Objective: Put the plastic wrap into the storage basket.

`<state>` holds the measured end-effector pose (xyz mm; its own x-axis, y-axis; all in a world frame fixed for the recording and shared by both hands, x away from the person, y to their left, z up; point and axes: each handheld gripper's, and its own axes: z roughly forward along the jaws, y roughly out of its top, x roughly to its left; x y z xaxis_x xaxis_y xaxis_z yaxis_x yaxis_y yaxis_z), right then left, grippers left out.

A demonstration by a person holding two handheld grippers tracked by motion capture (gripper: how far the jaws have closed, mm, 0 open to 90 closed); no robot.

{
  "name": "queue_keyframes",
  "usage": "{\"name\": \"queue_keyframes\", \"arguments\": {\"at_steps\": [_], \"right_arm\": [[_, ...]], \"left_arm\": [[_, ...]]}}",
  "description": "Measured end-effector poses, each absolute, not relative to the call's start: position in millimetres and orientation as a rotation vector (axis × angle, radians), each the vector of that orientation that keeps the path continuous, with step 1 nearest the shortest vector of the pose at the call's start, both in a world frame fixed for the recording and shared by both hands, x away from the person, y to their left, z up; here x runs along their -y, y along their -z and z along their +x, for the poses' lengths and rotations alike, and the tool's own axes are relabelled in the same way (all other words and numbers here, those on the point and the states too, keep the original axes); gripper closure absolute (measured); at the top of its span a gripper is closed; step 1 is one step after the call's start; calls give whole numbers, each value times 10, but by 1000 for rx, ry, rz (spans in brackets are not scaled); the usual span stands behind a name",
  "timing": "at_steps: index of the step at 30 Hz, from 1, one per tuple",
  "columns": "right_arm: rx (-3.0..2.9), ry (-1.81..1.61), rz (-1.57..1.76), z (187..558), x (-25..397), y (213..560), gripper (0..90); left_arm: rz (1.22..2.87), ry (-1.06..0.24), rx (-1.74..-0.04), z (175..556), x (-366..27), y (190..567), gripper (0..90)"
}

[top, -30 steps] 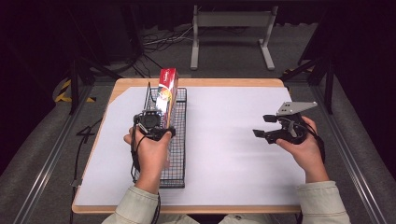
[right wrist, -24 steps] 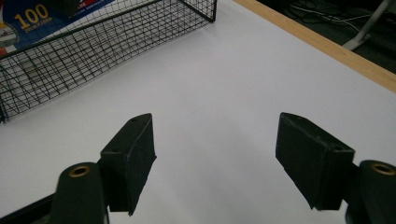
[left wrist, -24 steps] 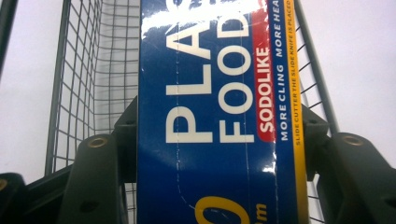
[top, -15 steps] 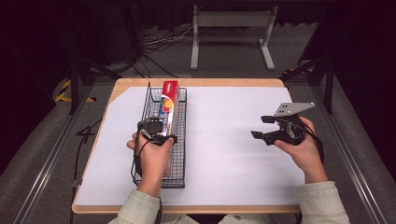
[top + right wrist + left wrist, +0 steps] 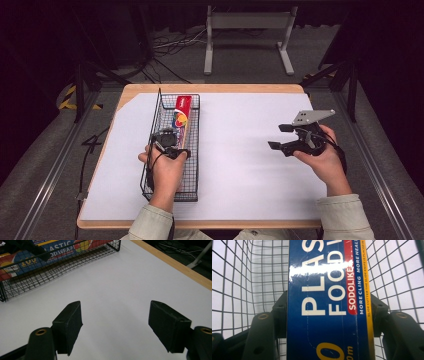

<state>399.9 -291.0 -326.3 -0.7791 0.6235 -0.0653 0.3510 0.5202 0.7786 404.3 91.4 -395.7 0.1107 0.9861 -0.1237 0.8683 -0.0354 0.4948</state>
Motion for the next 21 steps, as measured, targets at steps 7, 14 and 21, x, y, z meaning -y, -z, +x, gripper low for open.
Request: {"name": "queue_keyframes", "arguments": {"at_steps": [7,14,21], "right_arm": [[-2439,-1121,801,4003,2885,3274,271],[-2444,-1112,793,4004,2859,3283,268],[-2471,-1102,765,4006,2828,3305,263]], "left_arm": [[1981,-347,-1813,4064,-876,4004,388],[1959,-329,-1812,4073,-845,4001,383],[1974,-274,-1744,4057,-790,3957,356]]}}
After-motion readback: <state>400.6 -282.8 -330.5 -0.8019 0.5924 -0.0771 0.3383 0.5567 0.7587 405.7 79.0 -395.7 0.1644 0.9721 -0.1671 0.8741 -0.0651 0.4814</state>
